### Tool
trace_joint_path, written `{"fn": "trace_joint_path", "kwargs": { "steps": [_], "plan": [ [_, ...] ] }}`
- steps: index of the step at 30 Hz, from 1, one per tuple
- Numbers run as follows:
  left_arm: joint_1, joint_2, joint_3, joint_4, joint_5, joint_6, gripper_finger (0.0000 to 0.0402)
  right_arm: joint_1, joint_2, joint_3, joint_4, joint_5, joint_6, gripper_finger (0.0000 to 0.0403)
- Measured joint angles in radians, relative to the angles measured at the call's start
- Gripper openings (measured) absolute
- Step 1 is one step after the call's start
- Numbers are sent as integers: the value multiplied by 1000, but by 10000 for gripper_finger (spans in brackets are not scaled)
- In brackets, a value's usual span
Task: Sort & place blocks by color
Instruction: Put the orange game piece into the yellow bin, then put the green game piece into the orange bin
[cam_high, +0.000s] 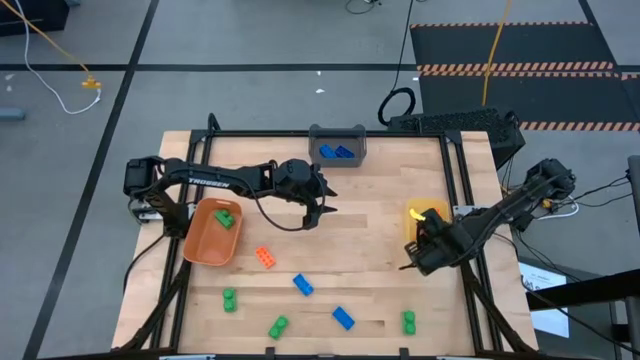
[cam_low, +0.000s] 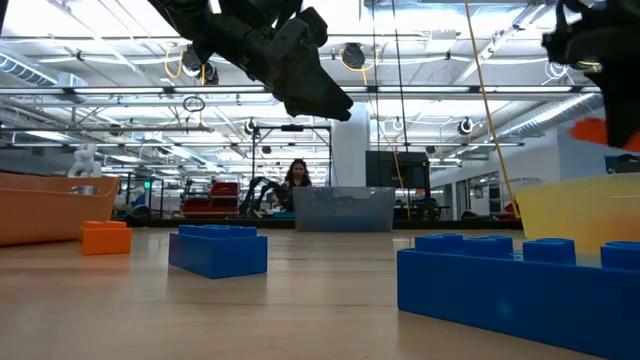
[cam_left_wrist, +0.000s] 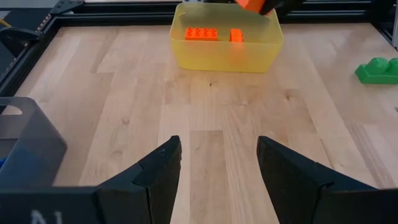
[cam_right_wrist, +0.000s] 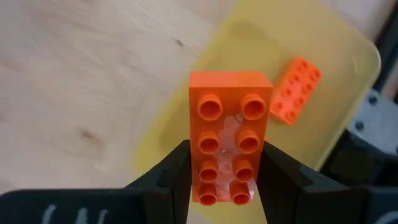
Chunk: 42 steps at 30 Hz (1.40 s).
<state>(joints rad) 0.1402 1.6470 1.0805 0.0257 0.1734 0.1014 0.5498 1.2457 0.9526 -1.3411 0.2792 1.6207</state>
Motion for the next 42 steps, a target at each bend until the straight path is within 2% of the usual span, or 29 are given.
{"fn": "trace_joint_path", "kwargs": {
  "steps": [4, 12, 17, 22, 26, 28, 31, 34, 42],
  "plan": [
    [-3, 0, 0, 0, 0, -3, 209, -6, -19, -62, 21, -22, 40, 137],
    [-8, 0, 0, 4, 1, -1, 209, -7, -30, -117, 44, -18, 36, 243],
    [-8, 0, 0, 4, 0, -1, 209, -7, -31, -124, 48, -5, 35, 276],
    [-7, 0, 0, 5, 1, 1, 209, -7, -65, -120, 175, 127, -42, 280],
    [-5, 0, 0, 9, 0, 3, 209, -16, -75, -126, 362, 215, -221, 271],
    [-5, 0, 0, 10, 0, 3, 209, -35, -69, -152, 441, 194, -301, 265],
    [-5, 0, 0, 9, 1, 1, 209, -74, -52, -201, 518, 128, -349, 256],
    [-5, 0, 0, 9, 0, 1, 209, -107, -45, -235, 591, 107, -396, 249],
    [-5, 0, 0, 6, 0, 2, 209, -151, -42, -246, 571, 35, -431, 232]
  ]
}}
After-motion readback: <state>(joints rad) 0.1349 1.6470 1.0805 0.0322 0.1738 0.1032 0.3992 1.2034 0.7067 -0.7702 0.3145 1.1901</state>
